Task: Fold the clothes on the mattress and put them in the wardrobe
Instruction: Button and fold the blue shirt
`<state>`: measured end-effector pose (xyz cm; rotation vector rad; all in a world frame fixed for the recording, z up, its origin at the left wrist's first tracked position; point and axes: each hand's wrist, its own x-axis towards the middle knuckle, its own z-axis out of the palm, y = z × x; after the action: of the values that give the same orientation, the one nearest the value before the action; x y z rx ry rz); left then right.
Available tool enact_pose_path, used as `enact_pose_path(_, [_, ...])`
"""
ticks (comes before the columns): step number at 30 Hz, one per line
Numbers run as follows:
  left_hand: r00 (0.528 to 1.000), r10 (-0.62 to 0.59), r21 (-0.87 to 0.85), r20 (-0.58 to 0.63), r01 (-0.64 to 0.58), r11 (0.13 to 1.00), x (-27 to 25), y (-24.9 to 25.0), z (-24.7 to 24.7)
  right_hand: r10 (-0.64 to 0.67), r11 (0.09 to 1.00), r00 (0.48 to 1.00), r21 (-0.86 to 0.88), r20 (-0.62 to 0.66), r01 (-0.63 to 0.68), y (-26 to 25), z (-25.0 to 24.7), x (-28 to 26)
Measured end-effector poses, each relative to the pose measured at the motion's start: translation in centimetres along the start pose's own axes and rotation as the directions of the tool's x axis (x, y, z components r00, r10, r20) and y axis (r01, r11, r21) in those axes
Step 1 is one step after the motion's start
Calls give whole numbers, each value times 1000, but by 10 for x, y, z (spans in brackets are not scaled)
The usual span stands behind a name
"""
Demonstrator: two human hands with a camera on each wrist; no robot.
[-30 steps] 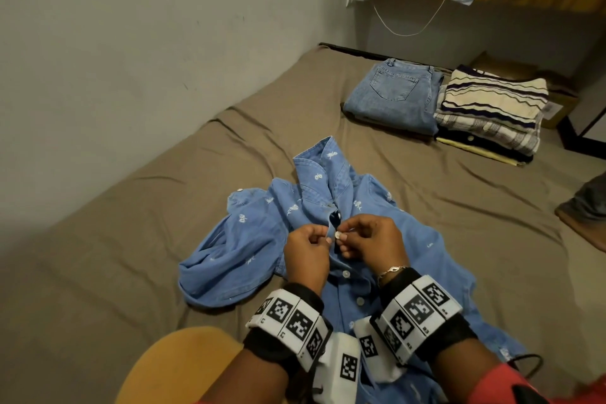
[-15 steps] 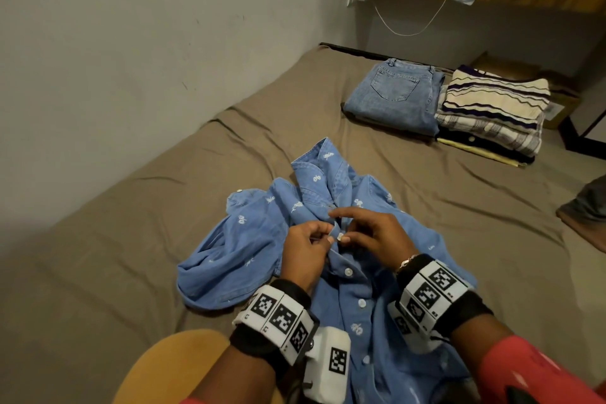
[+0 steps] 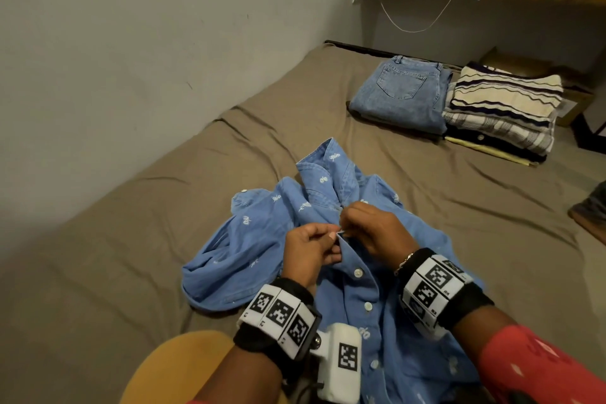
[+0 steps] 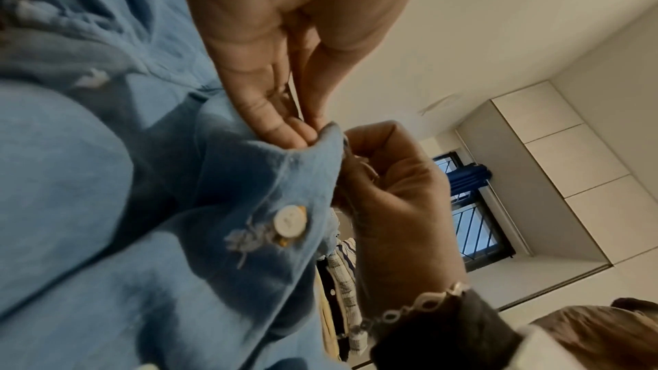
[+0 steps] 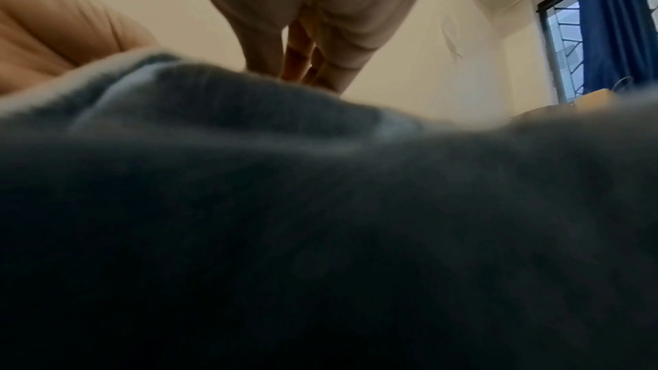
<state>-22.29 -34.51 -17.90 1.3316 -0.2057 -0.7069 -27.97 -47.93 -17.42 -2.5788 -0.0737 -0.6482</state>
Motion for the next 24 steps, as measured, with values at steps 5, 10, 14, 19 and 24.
enact_pose_path(5, [999, -39, 10, 20, 39, 999, -1, 2, 1, -47, 998, 999, -32, -3, 47, -1, 2, -8])
enact_pose_path(10, [996, -57, 70, 69, 52, 996, -2, 7, 1, -43, 994, 998, -102, 44, 48, 5, 3, -15])
enact_pose_path(14, [991, -25, 100, 128, 12, 995, -5, 8, 4, 202, 979, 979, -7, 18, -202, 4, 3, -13])
enact_pose_path(19, [984, -75, 109, 159, 58, 992, -5, 8, 5, 182, 983, 982, 7, -52, -182, 2, -2, -22])
enact_pose_path(24, [991, -133, 488, 1, 116, 865, -3, 1, -4, -12, 999, 966, 37, 258, 3, 11, -14, -22])
